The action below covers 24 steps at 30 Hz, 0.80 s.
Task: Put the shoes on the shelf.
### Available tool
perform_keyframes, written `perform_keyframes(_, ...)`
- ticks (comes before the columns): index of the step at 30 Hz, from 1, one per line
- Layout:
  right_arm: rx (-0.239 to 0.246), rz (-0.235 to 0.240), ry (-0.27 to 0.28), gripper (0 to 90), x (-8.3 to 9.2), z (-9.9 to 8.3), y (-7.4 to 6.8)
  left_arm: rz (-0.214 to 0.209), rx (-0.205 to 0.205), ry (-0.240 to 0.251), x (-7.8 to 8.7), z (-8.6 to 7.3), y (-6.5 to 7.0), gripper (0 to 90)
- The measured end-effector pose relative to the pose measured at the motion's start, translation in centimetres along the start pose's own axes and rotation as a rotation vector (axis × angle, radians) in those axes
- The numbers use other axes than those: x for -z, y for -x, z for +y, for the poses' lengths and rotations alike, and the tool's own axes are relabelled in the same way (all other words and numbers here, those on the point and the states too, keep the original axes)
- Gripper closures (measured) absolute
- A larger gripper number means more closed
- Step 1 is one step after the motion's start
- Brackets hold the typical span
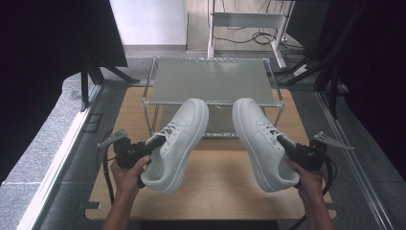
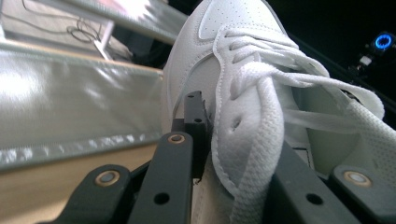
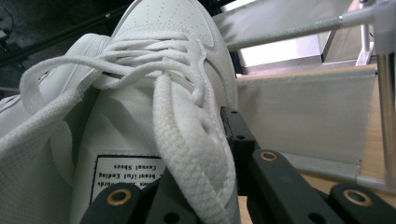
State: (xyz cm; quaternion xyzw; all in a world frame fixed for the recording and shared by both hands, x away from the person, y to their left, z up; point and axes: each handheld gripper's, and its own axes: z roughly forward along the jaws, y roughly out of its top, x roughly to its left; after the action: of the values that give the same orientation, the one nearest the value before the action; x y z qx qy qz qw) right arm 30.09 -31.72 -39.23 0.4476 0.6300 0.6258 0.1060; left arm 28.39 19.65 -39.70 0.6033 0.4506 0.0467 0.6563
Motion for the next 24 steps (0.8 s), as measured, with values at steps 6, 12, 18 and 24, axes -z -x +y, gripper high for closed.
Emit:
perform_keyframes(6,-0.044,-0.004,0.042,86.1,-0.4,1.0,-0.3,-0.046,0.003,0.028,-0.7,1.1,0.6,82.6)
perform_keyframes(12,-0.055,0.014,0.048,86.0,-0.7,2.1,-0.6,-0.061,0.003,0.043,-1.4,2.3,1.1,82.5)
perform_keyframes(18,-0.056,0.025,0.054,86.1,-1.2,3.0,-0.6,-0.074,0.013,0.028,-2.1,2.8,1.0,82.5)
perform_keyframes(24,-0.056,0.023,0.064,86.1,-1.3,3.9,-0.9,-0.068,0.024,0.029,-2.6,3.4,0.8,82.5)
